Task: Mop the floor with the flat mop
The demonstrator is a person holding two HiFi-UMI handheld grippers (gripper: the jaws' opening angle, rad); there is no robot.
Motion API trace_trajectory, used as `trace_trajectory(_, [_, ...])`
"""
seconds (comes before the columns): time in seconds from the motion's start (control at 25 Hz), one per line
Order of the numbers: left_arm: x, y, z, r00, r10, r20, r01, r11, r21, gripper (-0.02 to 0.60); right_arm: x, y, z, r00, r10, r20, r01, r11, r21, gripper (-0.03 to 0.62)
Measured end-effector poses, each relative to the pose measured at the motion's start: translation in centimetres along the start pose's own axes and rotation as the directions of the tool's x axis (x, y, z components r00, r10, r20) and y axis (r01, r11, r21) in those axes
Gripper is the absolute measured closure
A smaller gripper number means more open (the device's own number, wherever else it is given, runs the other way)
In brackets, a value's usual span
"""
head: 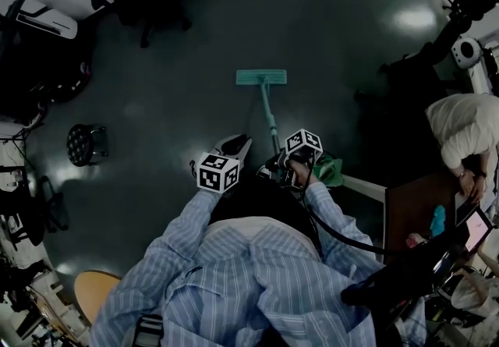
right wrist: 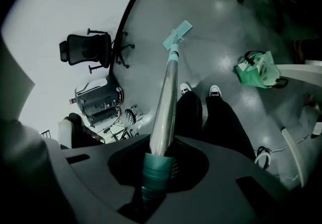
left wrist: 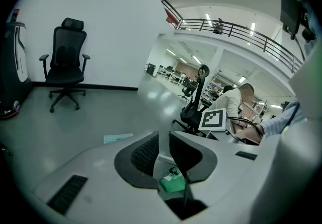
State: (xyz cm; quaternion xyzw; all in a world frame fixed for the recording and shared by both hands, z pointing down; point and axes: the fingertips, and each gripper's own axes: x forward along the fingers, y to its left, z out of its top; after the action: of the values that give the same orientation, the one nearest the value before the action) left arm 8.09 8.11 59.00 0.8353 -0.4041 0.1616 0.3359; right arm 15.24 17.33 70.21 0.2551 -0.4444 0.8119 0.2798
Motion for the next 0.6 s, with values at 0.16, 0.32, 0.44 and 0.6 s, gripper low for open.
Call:
trace_trajectory(0.16, [-0.2,-0.1,-0.8,1.000,-0.018,-0.023,0.019,1.000,0.004,0.512,0.8,-0.5,-1.2,1.000,-0.018,0.006,0.018,1.000,-0.007,0.540])
trace_trajectory(0.32, [-0.9,0.4,-1.5,0.999,-0.029,-0.032,0.029,1.000,-0.001,0.512,1.6,-0.6,-2.5,1.000,-0.011,0.013,0.011,1.000,0.008,0.540])
trace_trajectory(0.44, [-1.9,1.4,-1.6,0.999,-0.039,-0.035,0.039,0.999,0.005,0.512,2.5,0.1,-3.4,1.000,0.003,0.026,-0.004,1.000,0.029,0.540])
trace_trajectory(0.6, [-4.3,3.5,-1.3,0.998,-0.056,-0.032,0.057,0.998,0.013,0.512,4.5,2.0,-4.7,0.999,0.004,0.050,-0.006,0.999,0.052,0.540])
